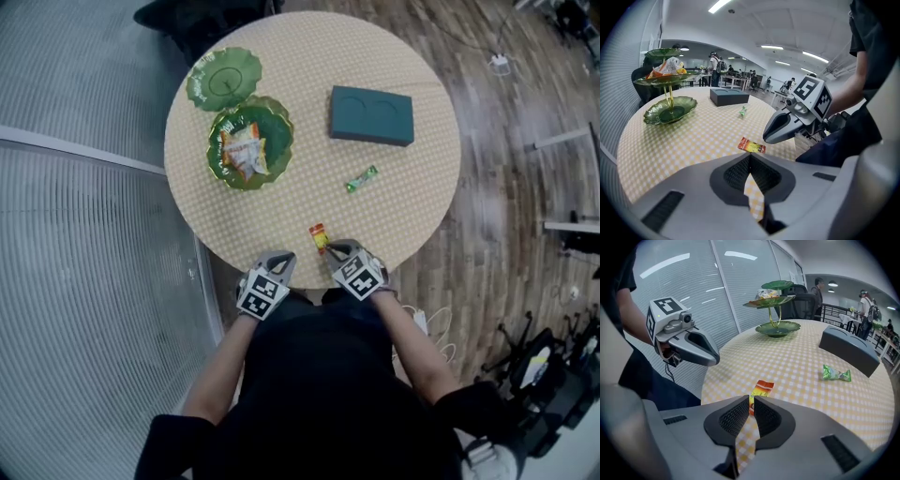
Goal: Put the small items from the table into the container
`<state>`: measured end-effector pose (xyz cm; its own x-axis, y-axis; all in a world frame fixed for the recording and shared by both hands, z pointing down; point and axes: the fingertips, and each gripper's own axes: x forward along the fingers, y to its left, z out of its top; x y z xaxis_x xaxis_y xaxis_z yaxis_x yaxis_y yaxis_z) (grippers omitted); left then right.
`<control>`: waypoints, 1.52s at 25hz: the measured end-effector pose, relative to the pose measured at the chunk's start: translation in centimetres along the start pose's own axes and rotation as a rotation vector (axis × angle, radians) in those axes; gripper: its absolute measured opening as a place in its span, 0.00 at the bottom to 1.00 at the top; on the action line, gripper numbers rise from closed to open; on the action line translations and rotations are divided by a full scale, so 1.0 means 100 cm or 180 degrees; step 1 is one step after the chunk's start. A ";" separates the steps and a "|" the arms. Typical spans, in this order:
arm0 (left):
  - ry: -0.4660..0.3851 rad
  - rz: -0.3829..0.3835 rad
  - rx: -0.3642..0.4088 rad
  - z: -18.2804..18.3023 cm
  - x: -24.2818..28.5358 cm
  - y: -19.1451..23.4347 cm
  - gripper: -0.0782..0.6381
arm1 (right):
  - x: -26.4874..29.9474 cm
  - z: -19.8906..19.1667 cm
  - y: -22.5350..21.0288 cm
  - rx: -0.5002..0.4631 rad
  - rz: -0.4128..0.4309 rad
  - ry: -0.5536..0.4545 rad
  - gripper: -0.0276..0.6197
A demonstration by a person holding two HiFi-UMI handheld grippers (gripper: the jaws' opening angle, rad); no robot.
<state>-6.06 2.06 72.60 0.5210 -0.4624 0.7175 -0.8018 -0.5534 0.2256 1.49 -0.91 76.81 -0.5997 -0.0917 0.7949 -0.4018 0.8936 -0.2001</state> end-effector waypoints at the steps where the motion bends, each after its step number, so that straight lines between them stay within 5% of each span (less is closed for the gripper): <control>1: 0.0021 -0.0012 0.0002 -0.002 0.001 0.000 0.11 | 0.003 -0.002 -0.002 0.0002 -0.0016 0.0036 0.09; 12: 0.0072 -0.0015 0.0015 -0.001 0.000 0.008 0.11 | 0.022 -0.008 -0.028 -0.0005 -0.0302 0.0271 0.11; 24: 0.0092 0.0007 -0.0031 -0.003 -0.005 0.023 0.11 | 0.036 -0.009 -0.022 0.0062 -0.0140 0.0441 0.17; 38: 0.0083 -0.0070 -0.0011 -0.006 -0.002 0.030 0.11 | 0.033 -0.001 -0.023 0.0045 -0.0140 0.0442 0.09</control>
<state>-8.71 0.89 73.52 0.5307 -0.4320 0.7292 -0.7913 -0.5607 0.2437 0.48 -3.24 79.94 -0.4802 -0.0681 0.8745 -0.4358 0.8837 -0.1705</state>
